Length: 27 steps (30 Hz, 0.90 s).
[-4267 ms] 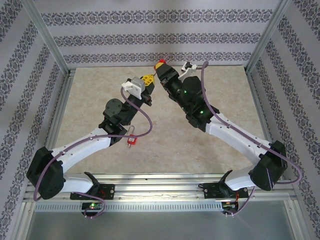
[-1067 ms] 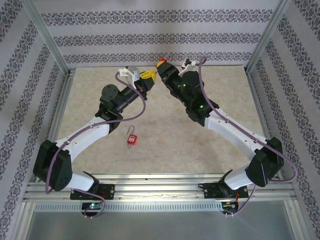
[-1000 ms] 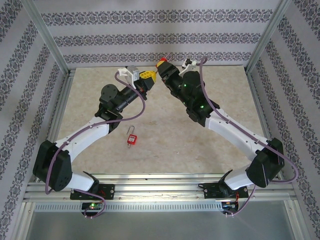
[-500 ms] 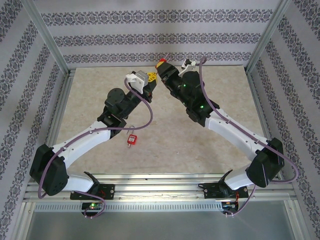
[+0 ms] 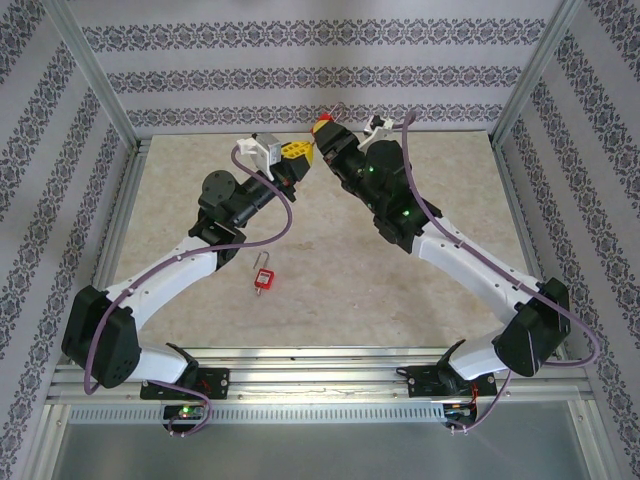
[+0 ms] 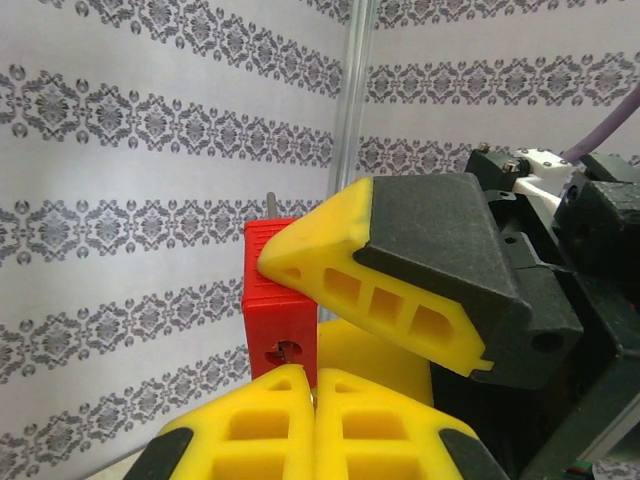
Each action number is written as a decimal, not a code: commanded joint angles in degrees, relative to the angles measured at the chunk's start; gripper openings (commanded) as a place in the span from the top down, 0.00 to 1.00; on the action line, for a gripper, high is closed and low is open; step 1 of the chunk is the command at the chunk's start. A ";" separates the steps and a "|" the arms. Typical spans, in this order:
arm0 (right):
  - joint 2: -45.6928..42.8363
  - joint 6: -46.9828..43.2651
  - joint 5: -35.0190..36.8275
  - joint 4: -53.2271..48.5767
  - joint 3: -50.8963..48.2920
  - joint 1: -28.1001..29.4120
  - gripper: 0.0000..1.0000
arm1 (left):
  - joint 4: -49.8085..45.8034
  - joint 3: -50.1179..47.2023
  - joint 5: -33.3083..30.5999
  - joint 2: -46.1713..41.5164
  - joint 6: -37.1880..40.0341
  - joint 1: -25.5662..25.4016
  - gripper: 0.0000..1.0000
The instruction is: Unlock with the key
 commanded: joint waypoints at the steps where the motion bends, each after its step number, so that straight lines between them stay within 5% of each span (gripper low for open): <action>1: 4.40 -1.44 -27.97 -10.51 -2.91 11.33 1.00 | 8.79 2.98 16.46 -0.22 -1.55 -4.72 1.00; 5: 4.76 -1.12 -28.25 -10.07 -2.94 11.76 1.00 | 10.17 2.10 13.60 -0.70 -1.33 -4.72 0.99; 10: 4.32 -0.93 -27.66 -10.20 -3.62 11.11 1.00 | 9.53 1.39 13.46 -2.15 -1.86 -4.72 0.79; 19: 4.19 -0.78 -27.24 -10.86 -3.26 10.05 1.00 | 6.92 -2.28 13.09 -5.27 -0.95 -4.54 0.61; 27: 4.27 -0.53 -27.14 -10.86 -3.79 8.96 1.00 | 9.90 -6.98 11.82 -8.67 -5.90 -1.10 0.31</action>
